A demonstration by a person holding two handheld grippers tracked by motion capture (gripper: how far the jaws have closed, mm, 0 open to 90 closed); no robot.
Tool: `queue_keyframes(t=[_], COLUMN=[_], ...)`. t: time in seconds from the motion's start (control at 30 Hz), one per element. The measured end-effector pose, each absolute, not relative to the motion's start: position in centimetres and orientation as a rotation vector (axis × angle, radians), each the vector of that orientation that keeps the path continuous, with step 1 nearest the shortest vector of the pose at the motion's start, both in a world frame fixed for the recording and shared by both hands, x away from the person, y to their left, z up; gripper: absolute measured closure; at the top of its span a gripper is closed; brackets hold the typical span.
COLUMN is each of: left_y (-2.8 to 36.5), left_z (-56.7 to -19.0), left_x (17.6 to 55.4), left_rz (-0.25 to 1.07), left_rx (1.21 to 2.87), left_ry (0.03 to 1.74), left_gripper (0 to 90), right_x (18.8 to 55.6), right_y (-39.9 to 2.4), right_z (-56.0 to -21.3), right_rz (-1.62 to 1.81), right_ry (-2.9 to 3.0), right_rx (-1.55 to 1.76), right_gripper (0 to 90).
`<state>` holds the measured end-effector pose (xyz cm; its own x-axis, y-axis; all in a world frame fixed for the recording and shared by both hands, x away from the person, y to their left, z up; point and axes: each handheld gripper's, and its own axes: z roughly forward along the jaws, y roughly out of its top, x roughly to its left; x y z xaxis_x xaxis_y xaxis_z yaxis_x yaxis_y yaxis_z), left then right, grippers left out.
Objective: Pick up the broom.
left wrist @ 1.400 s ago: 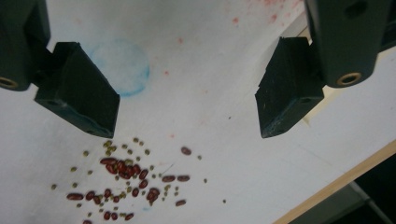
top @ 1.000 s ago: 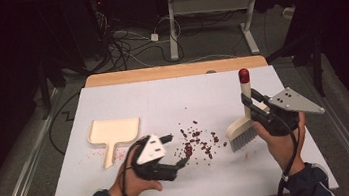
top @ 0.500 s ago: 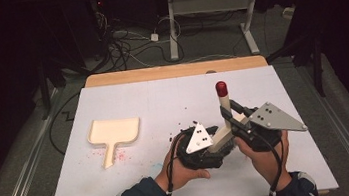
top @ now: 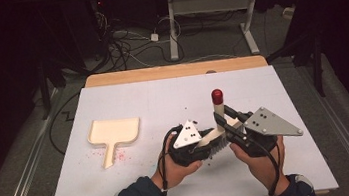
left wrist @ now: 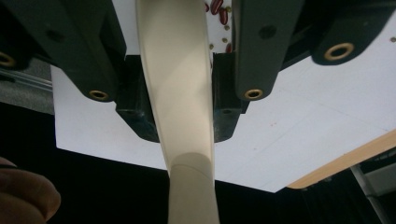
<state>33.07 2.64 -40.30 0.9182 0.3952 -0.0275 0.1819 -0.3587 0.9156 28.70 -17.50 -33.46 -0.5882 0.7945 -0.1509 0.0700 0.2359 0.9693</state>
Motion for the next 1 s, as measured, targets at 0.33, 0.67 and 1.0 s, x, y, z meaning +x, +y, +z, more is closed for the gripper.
queue_keyframes(t=[0.33,0.67,1.0], left_y=[5.5,7.2,6.7], left_z=[-39.6,-39.6,-39.7], left_x=[33.3,32.0,31.2], left_rz=[0.184,0.142,0.095], left_rx=[2.093,2.191,2.22], left_ry=[0.247,0.104,-0.007], left_gripper=[65.8,65.7,65.5], right_x=[29.0,30.6,31.4], right_y=[-19.0,-18.8,-17.1], right_z=[-33.2,-37.5,-40.5], right_rz=[1.402,1.158,1.191], right_ry=[2.173,2.569,2.762], right_rx=[0.445,0.247,0.129], right_gripper=[47.4,39.4,60.6])
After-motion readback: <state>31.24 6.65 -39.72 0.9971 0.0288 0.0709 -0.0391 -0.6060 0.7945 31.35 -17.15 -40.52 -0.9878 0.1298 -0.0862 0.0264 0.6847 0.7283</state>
